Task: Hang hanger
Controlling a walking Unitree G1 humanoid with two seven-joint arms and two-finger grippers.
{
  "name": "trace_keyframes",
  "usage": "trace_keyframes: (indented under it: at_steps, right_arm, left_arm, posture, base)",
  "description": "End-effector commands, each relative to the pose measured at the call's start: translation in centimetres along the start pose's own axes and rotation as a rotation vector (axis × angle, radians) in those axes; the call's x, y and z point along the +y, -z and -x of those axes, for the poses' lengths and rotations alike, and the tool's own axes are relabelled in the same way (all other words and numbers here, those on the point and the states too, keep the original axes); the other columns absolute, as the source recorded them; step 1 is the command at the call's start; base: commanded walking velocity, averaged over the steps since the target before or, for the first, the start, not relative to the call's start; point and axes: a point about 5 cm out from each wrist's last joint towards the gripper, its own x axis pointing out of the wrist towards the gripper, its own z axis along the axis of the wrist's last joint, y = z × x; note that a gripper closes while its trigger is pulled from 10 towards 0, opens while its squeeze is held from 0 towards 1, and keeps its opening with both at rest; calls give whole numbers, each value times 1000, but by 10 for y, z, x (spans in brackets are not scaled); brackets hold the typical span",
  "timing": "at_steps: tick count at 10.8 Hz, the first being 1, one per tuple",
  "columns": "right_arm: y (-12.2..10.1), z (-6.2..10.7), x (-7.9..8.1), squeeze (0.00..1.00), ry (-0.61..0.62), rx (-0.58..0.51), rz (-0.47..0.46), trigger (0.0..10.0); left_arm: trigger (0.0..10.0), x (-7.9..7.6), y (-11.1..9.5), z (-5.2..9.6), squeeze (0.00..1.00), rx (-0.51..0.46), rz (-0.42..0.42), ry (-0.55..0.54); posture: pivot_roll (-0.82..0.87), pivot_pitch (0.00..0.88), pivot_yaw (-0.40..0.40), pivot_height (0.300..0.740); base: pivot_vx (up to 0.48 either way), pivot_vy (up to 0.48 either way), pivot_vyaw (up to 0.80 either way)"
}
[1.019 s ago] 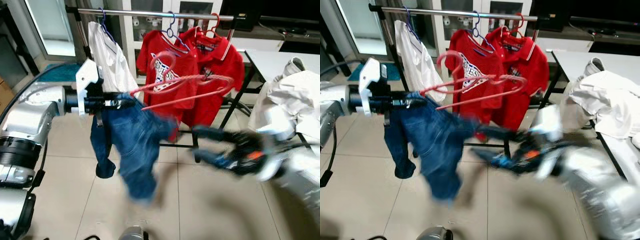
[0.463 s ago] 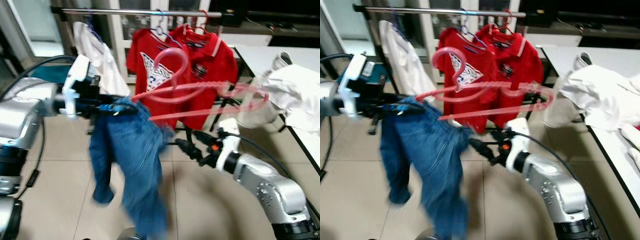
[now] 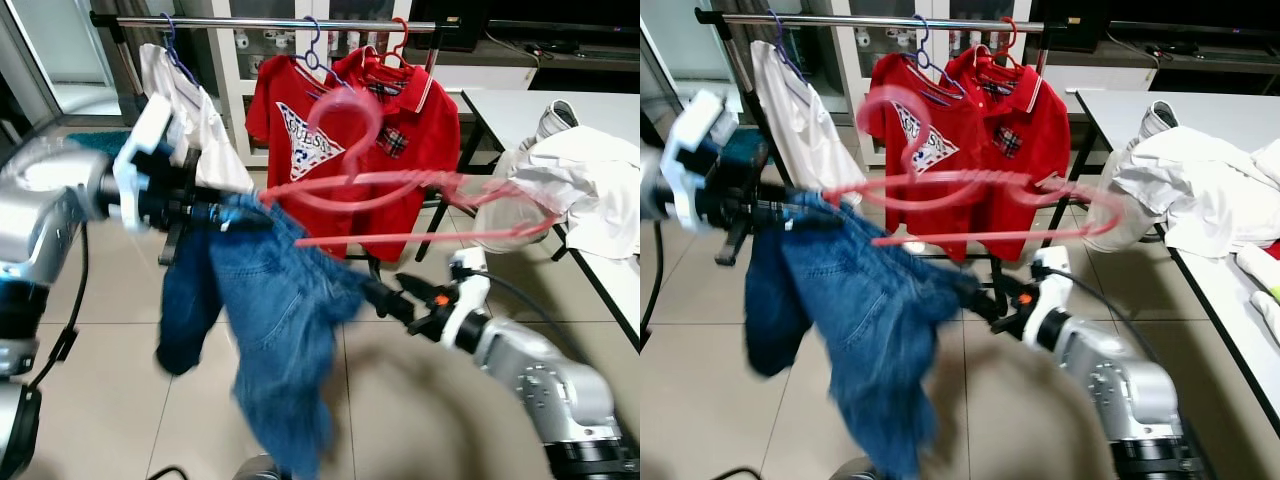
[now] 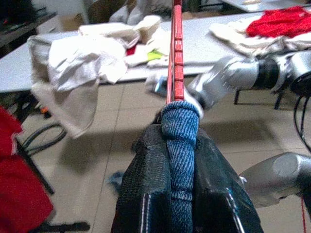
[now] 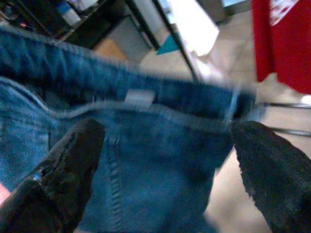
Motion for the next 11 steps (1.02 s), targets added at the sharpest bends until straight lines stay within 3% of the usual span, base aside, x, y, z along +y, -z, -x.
trace_keyframes:
  at_steps: [1, 4, 6, 7, 8, 9, 10, 11]
  right_arm:
    - [-3, -6, 1, 1000, -25, -4, -15, 10000]
    - [-12, -21, 0, 1000, -57, -50, -80, 10000]
    - [-15, -18, -6, 1000, -20, -77, -66, 10000]
    - [-18, -12, -14, 1000, 76, -128, -18, 10000]
    - [-21, -1, -18, 1000, 181, -153, 88, 10000]
    - [-19, 15, -11, 976, 225, -211, 109, 10000]
    - [-14, 23, -4, 698, 238, -231, 106, 10000]
    - [-7, 32, -3, 0, 344, -217, 155, 10000]
  left_arm:
    - [0, -2, -18, -3, 0, -25, -62, 36]
    - [0, -6, -29, -8, 0, -16, -80, 75]
    - [0, -8, -29, -9, 0, -7, -72, 67]
    - [0, -6, -20, -7, 0, 28, -59, -1]
    - [0, -3, -1, -3, 0, 67, -48, -119]
    - [0, -9, 22, -7, 0, 89, -15, -203]
    - [0, -14, 32, -12, 0, 77, 5, -241]
    - [0, -13, 47, -20, 0, 100, 8, -378]
  posture:
    - [148, 60, 28, 740]
    - [161, 72, 10, 740]
    - [161, 72, 4, 740]
    - [157, 65, 6, 740]
    - [153, 56, 6, 740]
    - [141, 36, 2, 740]
    - [136, 30, 4, 740]
    - [122, 14, 17, 740]
  base:
    - [0, 0, 0]
    - [0, 0, 0]
    - [0, 0, 0]
    - [0, 0, 0]
    - [0, 0, 0]
    - [0, 0, 0]
    - [0, 0, 0]
    - [0, 0, 0]
